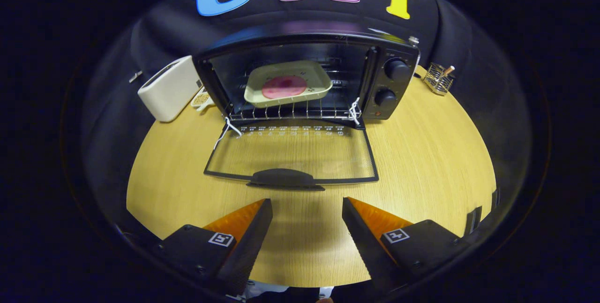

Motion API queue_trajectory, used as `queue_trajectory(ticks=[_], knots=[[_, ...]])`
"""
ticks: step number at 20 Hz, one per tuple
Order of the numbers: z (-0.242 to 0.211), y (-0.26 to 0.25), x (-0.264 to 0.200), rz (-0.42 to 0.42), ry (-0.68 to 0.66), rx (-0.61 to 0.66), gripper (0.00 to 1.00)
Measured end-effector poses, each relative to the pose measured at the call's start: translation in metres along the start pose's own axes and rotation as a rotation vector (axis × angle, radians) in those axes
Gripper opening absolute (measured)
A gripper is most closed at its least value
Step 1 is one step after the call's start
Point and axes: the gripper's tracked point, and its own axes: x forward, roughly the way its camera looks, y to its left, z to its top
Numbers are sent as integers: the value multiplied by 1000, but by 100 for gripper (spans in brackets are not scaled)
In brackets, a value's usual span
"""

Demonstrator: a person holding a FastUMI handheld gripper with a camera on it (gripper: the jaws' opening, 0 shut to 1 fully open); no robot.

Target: Open the toaster oven, put the food inside, and close the toaster oven door.

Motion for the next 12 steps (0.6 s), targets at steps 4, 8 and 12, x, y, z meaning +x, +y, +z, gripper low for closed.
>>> queue_trajectory(ticks=[4,8,12], knots=[[-12,9,14,4,47,-45,99],[-18,14,30,-11,85,-39,99],[-23,13,44,-32,110,-25,99]])
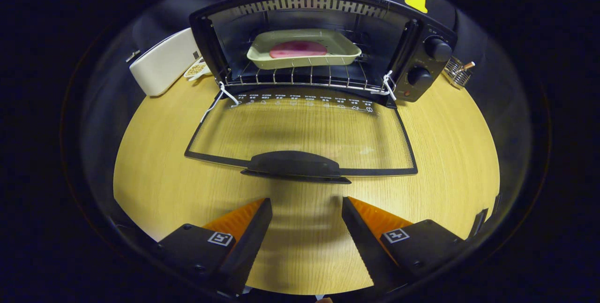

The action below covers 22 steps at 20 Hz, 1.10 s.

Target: Open the toaster oven, put the food inside, and close the toaster oven door.

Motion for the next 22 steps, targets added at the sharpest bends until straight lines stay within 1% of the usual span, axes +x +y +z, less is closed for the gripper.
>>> queue_trajectory(ticks=[1,2,6,9,12,14,17,22], knots=[[-1,2,3,7,6,16,99],[7,3,5,-1,-15,25,99],[16,4,9,-4,-35,32,100],[17,2,11,-9,-26,65,99],[21,2,5,-3,-47,83,98],[23,2,-2,3,-69,70,98],[28,1,-16,21,-108,74,99],[41,-1,-33,26,-198,49,99]])
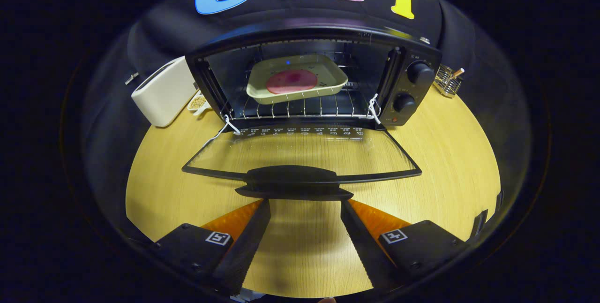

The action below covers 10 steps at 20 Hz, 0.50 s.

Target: Open the toaster oven, put the food inside, and close the toaster oven door.

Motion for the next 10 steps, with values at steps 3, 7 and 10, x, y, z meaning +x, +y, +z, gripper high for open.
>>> queue_trajectory(ticks=[3,7,10], knots=[[18,-1,-13,-5,-94,-48,100],[49,1,-28,1,-175,-17,100],[77,-5,-39,-11,-234,-12,100]])
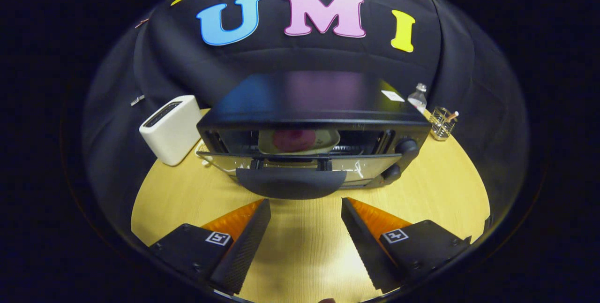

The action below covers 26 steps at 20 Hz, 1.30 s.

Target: Open the toaster oven, put the food inside, and close the toaster oven door.

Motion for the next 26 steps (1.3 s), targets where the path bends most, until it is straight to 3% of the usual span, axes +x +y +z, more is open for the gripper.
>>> queue_trajectory(ticks=[4,8,16,26], knots=[[51,-7,-2,-10,-93,6,100],[89,-24,-34,-19,-207,3,100],[177,-108,-109,-103,-434,3,99],[240,-191,-176,-164,-589,59,99]])
